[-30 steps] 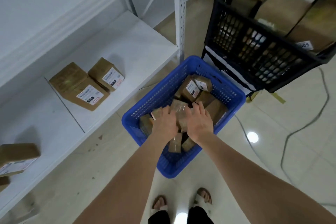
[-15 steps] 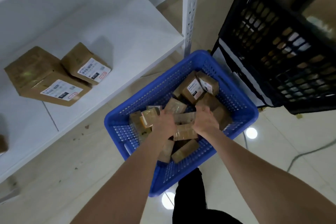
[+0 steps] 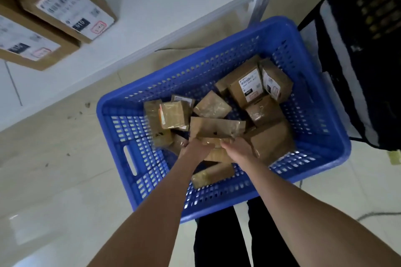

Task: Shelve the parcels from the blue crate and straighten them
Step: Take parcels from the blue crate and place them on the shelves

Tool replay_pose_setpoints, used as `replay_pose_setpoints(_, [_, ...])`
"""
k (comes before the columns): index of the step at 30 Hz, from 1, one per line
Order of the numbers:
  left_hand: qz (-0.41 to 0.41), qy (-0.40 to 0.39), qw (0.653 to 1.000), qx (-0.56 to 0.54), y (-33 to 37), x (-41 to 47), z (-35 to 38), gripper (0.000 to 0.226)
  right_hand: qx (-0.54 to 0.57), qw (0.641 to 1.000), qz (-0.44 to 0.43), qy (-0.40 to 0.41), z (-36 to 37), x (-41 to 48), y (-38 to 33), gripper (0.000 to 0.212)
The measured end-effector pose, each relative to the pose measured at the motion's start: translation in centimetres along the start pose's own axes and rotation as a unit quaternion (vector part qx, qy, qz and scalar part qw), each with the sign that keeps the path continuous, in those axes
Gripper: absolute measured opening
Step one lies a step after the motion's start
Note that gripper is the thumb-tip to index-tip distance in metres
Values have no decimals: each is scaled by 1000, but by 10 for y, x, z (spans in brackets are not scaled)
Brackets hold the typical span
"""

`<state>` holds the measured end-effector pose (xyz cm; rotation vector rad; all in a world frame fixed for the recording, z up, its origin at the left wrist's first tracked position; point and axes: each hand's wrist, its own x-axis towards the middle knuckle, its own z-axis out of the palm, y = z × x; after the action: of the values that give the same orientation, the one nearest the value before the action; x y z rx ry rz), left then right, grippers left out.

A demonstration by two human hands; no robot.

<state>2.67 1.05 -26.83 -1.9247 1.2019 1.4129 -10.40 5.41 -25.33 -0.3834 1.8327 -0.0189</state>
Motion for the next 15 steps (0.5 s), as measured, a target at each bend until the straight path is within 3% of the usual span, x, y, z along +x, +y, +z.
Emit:
replay_pose_setpoints(2, [4,36,995,-89,12,-24,-13,74,66,998,-5,11,-4,-7,-9,45])
replay_pose_setpoints(4, [27,86,984,-156,25,-50,-35,58,136,990,-21,27,-13,-19,-24,54])
replay_pose_setpoints(8, [73,188,953,-226,55,-113,-94,41,210,970,-106,66,-47,-76,-87,27])
replay_pose_setpoints(13, [120,246,913,-304,83,-208,-177,34,209,959,-184,54,-88,-164,-158,13])
replay_pose_setpoints(15, [132,261,897,-332,88,-248,-207,30,258,950,-177,15,-102,-208,-185,34])
